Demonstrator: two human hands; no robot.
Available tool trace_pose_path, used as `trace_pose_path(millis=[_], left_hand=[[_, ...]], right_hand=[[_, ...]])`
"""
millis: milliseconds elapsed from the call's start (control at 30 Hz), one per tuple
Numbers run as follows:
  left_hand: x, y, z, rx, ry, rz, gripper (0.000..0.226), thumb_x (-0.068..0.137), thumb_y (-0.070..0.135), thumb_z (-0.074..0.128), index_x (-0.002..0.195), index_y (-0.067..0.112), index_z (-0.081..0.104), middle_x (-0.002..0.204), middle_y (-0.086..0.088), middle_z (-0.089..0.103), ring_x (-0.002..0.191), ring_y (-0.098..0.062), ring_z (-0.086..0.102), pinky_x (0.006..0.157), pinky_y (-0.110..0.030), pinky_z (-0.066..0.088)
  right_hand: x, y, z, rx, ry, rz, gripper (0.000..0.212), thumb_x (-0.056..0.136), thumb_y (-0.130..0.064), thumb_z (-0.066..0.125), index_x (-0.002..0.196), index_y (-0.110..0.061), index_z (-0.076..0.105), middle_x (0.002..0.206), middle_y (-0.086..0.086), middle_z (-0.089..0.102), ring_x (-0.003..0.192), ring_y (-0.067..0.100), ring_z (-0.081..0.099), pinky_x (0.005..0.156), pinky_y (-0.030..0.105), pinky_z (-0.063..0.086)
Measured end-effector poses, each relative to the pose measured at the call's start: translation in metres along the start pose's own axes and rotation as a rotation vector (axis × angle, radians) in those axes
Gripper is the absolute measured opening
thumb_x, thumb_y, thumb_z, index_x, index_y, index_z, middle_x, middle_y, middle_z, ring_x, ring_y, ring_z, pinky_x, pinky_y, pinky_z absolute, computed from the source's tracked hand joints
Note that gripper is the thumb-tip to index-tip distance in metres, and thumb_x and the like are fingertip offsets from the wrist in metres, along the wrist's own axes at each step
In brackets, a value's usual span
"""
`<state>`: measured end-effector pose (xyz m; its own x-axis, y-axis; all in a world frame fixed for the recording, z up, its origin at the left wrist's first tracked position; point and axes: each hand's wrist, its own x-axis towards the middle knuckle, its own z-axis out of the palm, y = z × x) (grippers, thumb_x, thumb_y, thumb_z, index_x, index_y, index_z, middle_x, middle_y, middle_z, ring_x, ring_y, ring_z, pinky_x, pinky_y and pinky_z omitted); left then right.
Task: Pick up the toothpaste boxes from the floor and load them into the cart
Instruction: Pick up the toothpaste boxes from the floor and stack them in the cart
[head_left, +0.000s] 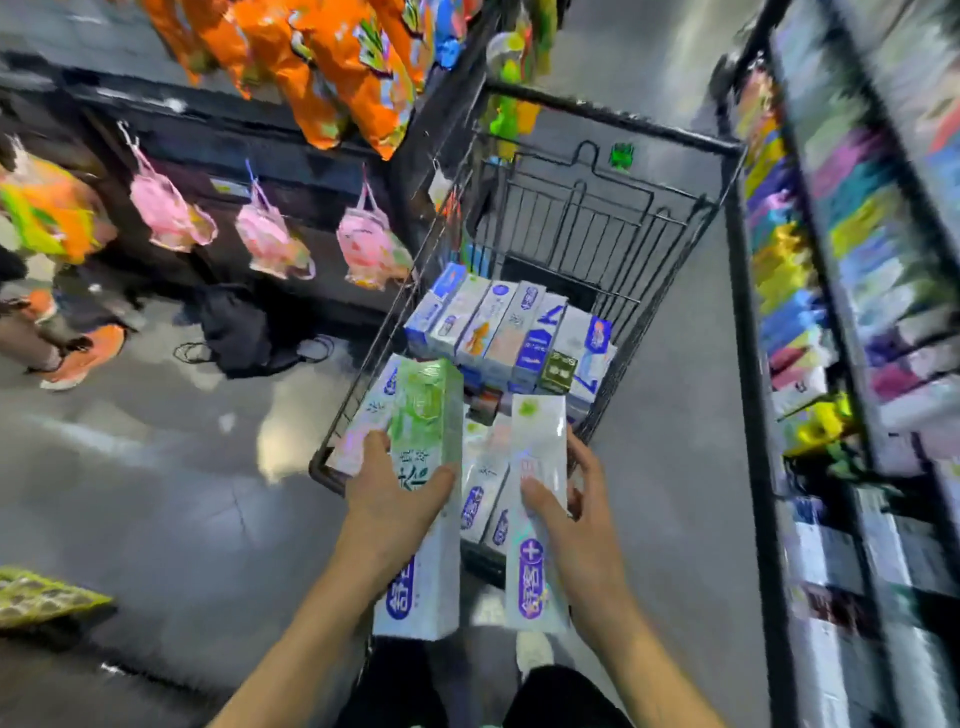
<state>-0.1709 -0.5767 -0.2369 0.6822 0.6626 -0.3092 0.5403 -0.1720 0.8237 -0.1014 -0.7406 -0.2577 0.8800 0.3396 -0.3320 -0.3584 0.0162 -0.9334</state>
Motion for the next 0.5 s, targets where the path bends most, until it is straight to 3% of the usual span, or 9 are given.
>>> trace_pose_path(millis=[133, 200, 333, 433, 500], left_hand=[[0.064, -0.033, 0.003, 0.123, -0.135, 0.022, 0.031, 0.084, 0.034, 0.073, 0.099, 0.023, 0.048, 0.096, 0.002, 0.061, 0.087, -0.019, 0.059, 0.067, -0.025, 0.041], [0.093, -0.046, 0.009, 0.172, -0.158, 0.049, 0.027, 0.083, 0.035, 0.072, 0.094, 0.026, 0.049, 0.092, 0.004, 0.060, 0.086, -0.020, 0.057, 0.067, -0.025, 0.037], [0.143, -0.069, 0.030, 0.339, -0.134, 0.028, 0.030, 0.081, 0.053, 0.066, 0.091, 0.030, 0.050, 0.083, 0.014, 0.054, 0.080, -0.018, 0.053, 0.069, -0.032, 0.034], [0.172, -0.093, 0.051, 0.460, -0.155, 0.060, 0.036, 0.079, 0.061, 0.062, 0.091, 0.029, 0.051, 0.084, 0.010, 0.054, 0.079, -0.021, 0.053, 0.069, -0.034, 0.036], [0.186, -0.108, 0.063, 0.537, -0.150, 0.115, 0.041, 0.080, 0.062, 0.061, 0.094, 0.024, 0.053, 0.088, 0.005, 0.055, 0.084, -0.026, 0.057, 0.070, -0.034, 0.038]], right_hand=[[0.020, 0.029, 0.032, -0.004, 0.184, -0.010, 0.054, 0.095, -0.012, 0.068, 0.137, -0.042, 0.049, 0.129, -0.006, 0.067, 0.115, 0.013, 0.066, 0.099, 0.041, 0.053], [0.035, 0.045, 0.048, -0.011, 0.251, -0.012, 0.056, 0.095, -0.008, 0.066, 0.140, -0.035, 0.048, 0.133, -0.009, 0.064, 0.118, 0.009, 0.064, 0.104, 0.040, 0.050], [0.070, 0.084, 0.063, -0.013, 0.315, 0.013, 0.057, 0.094, -0.018, 0.070, 0.141, -0.042, 0.047, 0.130, -0.011, 0.065, 0.116, 0.009, 0.064, 0.094, 0.029, 0.054], [0.100, 0.118, 0.064, -0.051, 0.374, 0.049, 0.057, 0.091, -0.025, 0.071, 0.138, -0.047, 0.048, 0.128, -0.006, 0.067, 0.112, 0.017, 0.066, 0.098, 0.046, 0.054], [0.117, 0.137, 0.062, -0.043, 0.390, 0.066, 0.056, 0.090, -0.027, 0.069, 0.138, -0.048, 0.048, 0.125, -0.004, 0.069, 0.110, 0.018, 0.067, 0.098, 0.047, 0.054]])
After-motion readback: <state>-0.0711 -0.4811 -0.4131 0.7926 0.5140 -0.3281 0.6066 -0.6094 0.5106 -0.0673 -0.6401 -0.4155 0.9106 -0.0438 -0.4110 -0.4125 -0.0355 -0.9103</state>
